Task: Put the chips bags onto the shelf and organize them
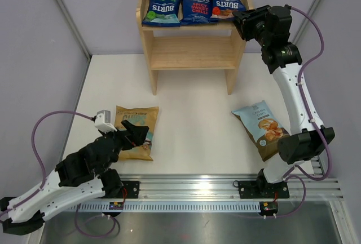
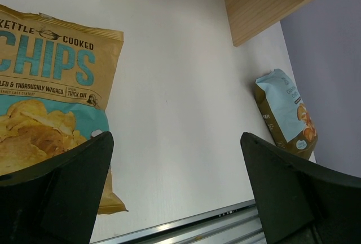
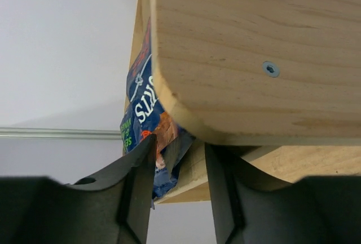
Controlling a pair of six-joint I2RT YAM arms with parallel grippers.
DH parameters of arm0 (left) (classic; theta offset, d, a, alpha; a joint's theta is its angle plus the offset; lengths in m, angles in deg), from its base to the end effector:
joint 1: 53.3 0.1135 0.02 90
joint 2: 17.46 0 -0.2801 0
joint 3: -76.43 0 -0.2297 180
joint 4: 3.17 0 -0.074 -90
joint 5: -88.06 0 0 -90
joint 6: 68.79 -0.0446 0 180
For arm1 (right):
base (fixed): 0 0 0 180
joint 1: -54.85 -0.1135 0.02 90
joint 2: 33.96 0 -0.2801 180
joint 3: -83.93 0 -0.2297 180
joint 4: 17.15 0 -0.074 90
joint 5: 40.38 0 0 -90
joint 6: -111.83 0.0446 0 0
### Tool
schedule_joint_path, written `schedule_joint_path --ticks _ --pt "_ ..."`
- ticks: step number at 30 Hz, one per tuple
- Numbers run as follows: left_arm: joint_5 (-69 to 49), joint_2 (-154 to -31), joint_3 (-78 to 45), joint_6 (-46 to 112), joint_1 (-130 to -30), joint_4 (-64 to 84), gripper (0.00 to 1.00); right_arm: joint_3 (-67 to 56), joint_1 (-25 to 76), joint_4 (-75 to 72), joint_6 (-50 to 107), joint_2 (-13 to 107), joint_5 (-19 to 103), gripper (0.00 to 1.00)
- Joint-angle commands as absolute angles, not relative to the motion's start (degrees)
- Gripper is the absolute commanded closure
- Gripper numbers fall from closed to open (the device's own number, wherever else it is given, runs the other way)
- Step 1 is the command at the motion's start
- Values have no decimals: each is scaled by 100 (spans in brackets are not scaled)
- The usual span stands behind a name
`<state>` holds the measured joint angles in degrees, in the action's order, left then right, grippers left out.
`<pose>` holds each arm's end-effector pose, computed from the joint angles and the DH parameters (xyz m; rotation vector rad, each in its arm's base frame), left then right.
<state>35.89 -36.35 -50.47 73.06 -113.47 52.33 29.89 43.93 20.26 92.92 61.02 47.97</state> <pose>0.0470 -0.0269 0.2937 -0.3016 1.8990 -0.7024 0.3523 0.0693 0.4975 0.8854 1.5747 1.0788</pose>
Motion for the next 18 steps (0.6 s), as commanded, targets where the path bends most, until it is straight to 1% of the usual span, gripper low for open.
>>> schedule_joint_path --ticks 1,4,6,8,10,11,13,14,15,16,17,18 --pt "3840 -3898 -4704 7078 -11333 5240 1 2963 4413 1970 9021 5675 5058 51" --pt "3963 -4249 -4502 6972 -11342 5388 1 2937 4422 2006 8890 5561 5023 44" --pt "4077 -4556 -4352 6955 -11333 5555 1 2867 4439 2006 8706 5411 4988 42" --pt "4130 -4742 -4150 6928 -11272 5661 1 2762 4448 1979 8547 5166 4988 38" --pt "4113 -4953 -3975 6911 -11141 5793 1 2516 4448 1927 8196 4946 4988 32" --pt "4043 -5006 -3930 6815 -10888 5802 1 2402 4448 1901 8064 4701 4988 29" --pt "3526 -5094 -3886 6613 -10466 5698 1 1972 4457 1787 7660 4410 4699 22" --pt "3281 -5120 -3851 6394 -9967 5654 1 1788 4466 1612 7511 4113 4585 15" --pt "2782 -5147 -3842 6288 -9727 5557 1 1464 4483 1584 7213 3962 4323 15" --pt "2577 -5199 -3833 6121 -9499 5530 1 1313 4483 1593 7080 3665 4216 13" --pt "2418 -5226 -3833 6041 -9088 5504 1 1033 4492 1584 6913 3531 4084 8" --pt "2121 -5261 -3842 5971 -8892 5451 1 891 4492 1593 6581 3382 3796 5"
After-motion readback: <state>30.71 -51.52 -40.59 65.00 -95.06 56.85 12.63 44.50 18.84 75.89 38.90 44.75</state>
